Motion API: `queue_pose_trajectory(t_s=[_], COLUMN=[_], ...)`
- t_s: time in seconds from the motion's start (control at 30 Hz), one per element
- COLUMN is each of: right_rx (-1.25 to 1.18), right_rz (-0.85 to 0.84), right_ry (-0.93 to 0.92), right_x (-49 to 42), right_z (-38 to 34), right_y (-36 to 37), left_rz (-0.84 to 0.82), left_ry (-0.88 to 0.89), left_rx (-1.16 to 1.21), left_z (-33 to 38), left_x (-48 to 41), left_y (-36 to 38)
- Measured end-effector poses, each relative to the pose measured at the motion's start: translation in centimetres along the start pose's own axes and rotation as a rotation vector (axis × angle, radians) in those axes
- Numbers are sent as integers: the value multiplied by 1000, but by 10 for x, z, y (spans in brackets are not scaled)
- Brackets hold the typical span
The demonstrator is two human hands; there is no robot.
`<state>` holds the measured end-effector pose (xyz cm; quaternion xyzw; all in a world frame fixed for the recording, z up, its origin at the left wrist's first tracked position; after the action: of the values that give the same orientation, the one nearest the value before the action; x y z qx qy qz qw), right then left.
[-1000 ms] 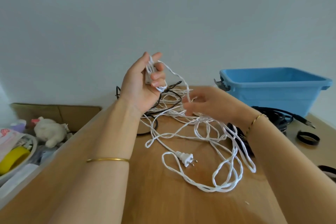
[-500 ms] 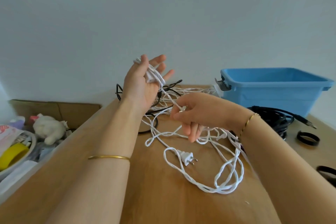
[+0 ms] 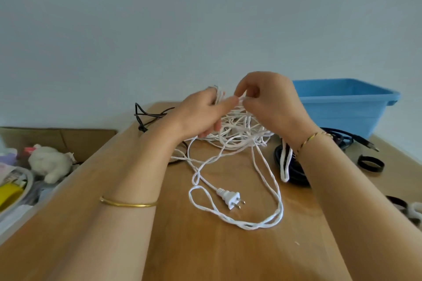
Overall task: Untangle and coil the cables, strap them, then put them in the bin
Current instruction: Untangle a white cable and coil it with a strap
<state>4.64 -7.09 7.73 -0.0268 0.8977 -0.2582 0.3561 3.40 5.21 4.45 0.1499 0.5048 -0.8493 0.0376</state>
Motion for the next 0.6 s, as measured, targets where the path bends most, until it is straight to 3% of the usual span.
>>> queue_pose_trajectory(t_s=[0.2,0.33,0.6], right_rx=[153,256,109], right_rz=[167,123,-165], right_ry=[-137,-119,66], right_x=[2,0,-1], right_z=[-7,5,33], right_y=[-7,-3,22], left_rz=[-17,-23,-90], left_ry=[-33,-86,-134], left_rx=[-236,58,531], left_z=[-2,-5,-10], left_x=[-1,3,6], left_y=[-1,-10,-10])
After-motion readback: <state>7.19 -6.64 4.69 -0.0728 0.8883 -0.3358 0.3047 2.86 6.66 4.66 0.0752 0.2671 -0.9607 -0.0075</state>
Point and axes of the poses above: each hand's wrist, its own x-axis away from the middle knuckle, its own y-axis out of the palm, z = x × y, the point moved 9 cm from there along -x, towards the middle knuckle, and after that the axes turned 14 degrees about -x, right-handed, at the moved point
